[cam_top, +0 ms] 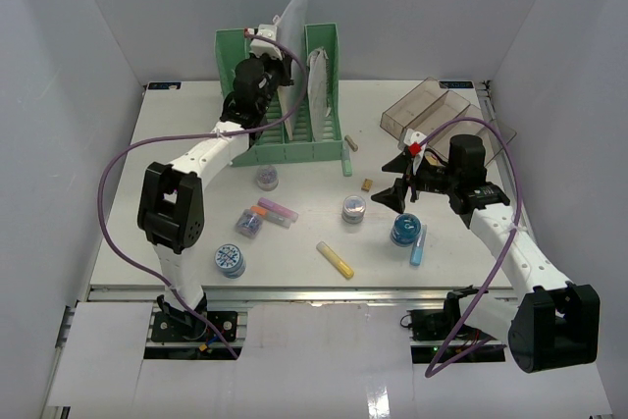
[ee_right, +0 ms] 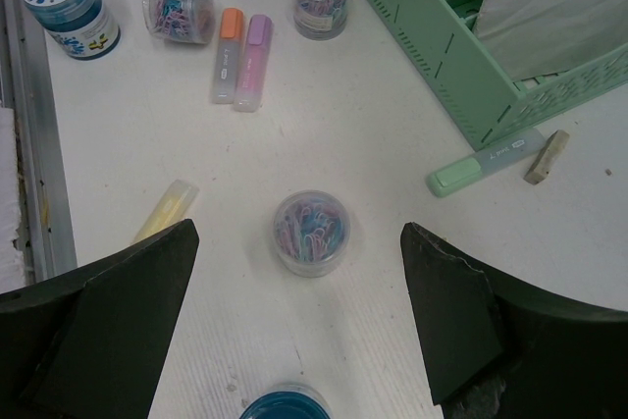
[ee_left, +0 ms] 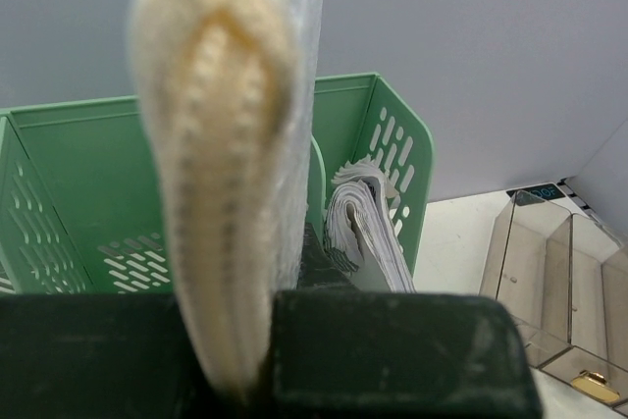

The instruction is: Organize the desk

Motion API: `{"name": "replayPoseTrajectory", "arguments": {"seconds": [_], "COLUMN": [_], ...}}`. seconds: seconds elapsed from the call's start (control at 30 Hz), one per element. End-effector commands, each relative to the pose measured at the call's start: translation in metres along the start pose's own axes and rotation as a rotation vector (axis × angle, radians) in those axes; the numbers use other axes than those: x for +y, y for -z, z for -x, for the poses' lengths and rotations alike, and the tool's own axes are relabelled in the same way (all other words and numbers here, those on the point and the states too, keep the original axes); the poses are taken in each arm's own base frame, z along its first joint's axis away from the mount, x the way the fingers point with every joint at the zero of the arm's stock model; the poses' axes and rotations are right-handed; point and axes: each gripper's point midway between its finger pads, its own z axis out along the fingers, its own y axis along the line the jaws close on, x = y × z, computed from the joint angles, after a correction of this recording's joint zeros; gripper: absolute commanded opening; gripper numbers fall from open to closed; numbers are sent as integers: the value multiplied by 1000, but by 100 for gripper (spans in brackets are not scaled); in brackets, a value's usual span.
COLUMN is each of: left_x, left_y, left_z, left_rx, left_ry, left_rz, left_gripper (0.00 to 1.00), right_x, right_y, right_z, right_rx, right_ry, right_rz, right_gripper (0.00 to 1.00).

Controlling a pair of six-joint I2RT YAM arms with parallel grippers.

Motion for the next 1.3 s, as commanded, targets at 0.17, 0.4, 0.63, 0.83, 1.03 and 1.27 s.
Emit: {"name": "replayPoseTrajectory", "arguments": {"seconds": [0.17,0.4,0.63,0.83,1.03,1.27], "left_x": [-10,-18,-29,-30,-29,-23], "left_y": [13,31,83,161,233,277], "left_z": [-1,9,40,61,31,-8], "left_rx": [-23,11,29,26,125,219], "left_ry": [6,48,54,37,38,-28], "left_rz": [-48,-76,-135,-166,-204,-225], "left_gripper": [30,73,93,98,98,98], "right_x": [-9,-20,-36,-57,-46,-25], "right_y": [5,11,16,29,44,59], "right_z": [-2,-12,-39,-65,-76,-83], "right_rx": [-7,7,110,257,365,505], "right_ry": [24,-2,-40,-129,-180,-201], "right_rz": [-26,-64,-137,-281,-305,-287], "right_gripper": [90,90,90,90,90,90]}}
